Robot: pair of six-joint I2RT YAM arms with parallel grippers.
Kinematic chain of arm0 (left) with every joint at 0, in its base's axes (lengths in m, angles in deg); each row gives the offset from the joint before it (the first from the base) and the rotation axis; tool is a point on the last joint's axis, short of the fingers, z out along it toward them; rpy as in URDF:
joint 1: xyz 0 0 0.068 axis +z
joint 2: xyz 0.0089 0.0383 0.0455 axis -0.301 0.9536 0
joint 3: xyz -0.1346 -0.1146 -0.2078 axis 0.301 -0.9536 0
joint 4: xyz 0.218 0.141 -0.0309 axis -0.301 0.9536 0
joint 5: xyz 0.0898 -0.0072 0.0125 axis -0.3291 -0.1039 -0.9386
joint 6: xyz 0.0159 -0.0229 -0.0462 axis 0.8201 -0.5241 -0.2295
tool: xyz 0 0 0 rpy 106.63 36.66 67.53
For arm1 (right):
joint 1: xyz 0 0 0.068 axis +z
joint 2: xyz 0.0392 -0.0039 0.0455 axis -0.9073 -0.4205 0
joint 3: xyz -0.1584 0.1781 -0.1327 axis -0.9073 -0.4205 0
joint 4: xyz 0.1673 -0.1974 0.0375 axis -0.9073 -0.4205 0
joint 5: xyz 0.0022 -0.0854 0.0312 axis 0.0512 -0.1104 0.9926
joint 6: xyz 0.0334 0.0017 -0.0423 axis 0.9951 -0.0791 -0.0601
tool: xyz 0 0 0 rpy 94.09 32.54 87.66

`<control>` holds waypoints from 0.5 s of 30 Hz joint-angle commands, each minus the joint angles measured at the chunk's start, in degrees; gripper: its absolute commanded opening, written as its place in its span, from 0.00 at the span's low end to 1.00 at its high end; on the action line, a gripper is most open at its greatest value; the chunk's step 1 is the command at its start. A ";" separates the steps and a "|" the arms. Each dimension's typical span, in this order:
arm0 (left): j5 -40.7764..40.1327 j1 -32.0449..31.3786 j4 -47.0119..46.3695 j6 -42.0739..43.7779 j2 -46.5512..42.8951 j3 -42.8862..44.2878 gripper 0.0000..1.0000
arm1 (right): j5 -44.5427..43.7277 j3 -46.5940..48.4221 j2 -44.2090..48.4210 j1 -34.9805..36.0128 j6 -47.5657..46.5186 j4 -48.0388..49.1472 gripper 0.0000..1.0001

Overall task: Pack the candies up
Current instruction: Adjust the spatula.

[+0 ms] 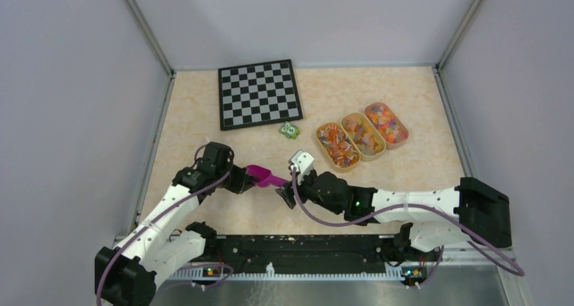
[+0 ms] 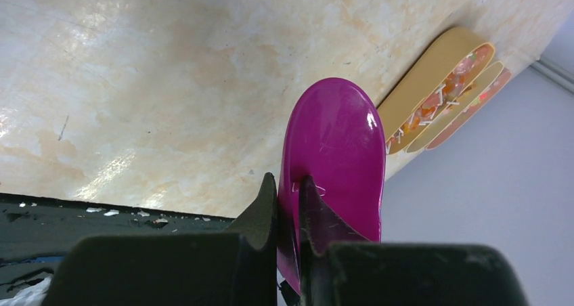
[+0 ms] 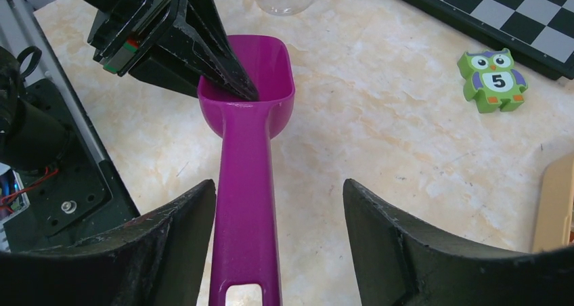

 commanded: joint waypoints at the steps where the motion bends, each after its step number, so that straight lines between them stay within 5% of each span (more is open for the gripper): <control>1: -2.18 0.28 0.58 -1.25 -0.33 1.77 0.00 | 0.25 1.81 1.52 0.40 -0.30 1.26 0.65; 4: -1.49 0.26 -0.16 -1.20 -0.22 1.11 0.00 | 1.03 2.45 0.73 0.40 -0.53 1.51 0.56; 9: -0.57 0.23 -1.12 -1.53 -0.49 0.90 0.00 | 1.50 4.75 -2.31 0.75 -0.83 1.46 0.58; 15: -0.86 0.22 -0.69 -0.71 -0.79 0.93 0.00 | 1.06 5.30 -3.31 0.96 -1.12 2.90 0.05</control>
